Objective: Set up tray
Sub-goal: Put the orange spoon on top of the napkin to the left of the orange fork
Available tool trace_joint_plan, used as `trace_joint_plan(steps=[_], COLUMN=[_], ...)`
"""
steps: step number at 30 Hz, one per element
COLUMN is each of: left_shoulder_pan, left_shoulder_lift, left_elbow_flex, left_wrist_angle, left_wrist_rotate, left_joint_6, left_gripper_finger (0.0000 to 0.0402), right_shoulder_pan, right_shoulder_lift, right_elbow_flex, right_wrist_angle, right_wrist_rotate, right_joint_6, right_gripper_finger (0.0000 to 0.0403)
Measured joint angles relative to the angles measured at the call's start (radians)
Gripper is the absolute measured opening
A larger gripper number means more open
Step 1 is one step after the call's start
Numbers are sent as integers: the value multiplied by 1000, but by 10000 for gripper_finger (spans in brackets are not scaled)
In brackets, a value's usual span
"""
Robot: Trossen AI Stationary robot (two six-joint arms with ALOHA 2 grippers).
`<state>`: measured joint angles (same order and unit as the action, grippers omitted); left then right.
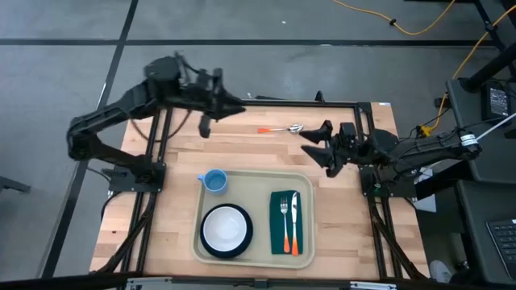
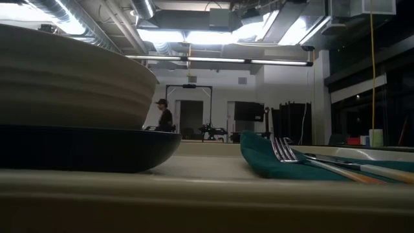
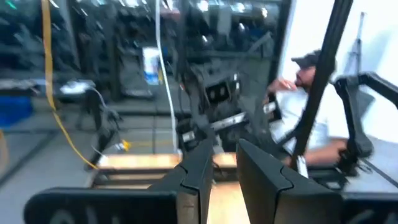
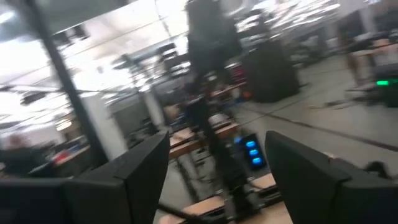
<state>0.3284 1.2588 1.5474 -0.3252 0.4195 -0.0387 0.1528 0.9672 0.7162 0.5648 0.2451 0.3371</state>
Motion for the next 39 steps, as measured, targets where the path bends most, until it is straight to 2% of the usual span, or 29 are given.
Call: trace_joint_plan(steps=[2,4,10,16,20,28,33,39], left_shoulder_pan=[-2,-2,3,3,14,68,102,126], left_shoulder_lift=[-53,-115,-303,-424,-476,-546,-571,-574], left_elbow_flex=[-48,-119,-371,-614,-728,-772,-772,-772], left_wrist_angle=[48,112,266,420,520,538,530,511], left_wrist_rotate=[-45,-102,-254,-287,-303,-308,-307,-270], left_joint_6=[-15,-36,-71,-116,-154,-141,-114,-121], left_gripper_finger=[68,68,68,68,68,68,68,68], right_shoulder_pan=[0,-12,-59,-120,-160,-178,-196,-243], right_shoulder_lift=[0,0,0,0,0,0,4,15], right_elbow_flex=[0,0,0,21,42,101,144,173], right_wrist_angle=[0,-1,-4,-27,-26,46,49,53], right_wrist_rotate=[48,49,-31,-37,-36,-32,76,20], right_joint_6=[8,8,56,37,21,-68,-134,-100], right_gripper_finger=[268,268,268,268,268,268,268,268])
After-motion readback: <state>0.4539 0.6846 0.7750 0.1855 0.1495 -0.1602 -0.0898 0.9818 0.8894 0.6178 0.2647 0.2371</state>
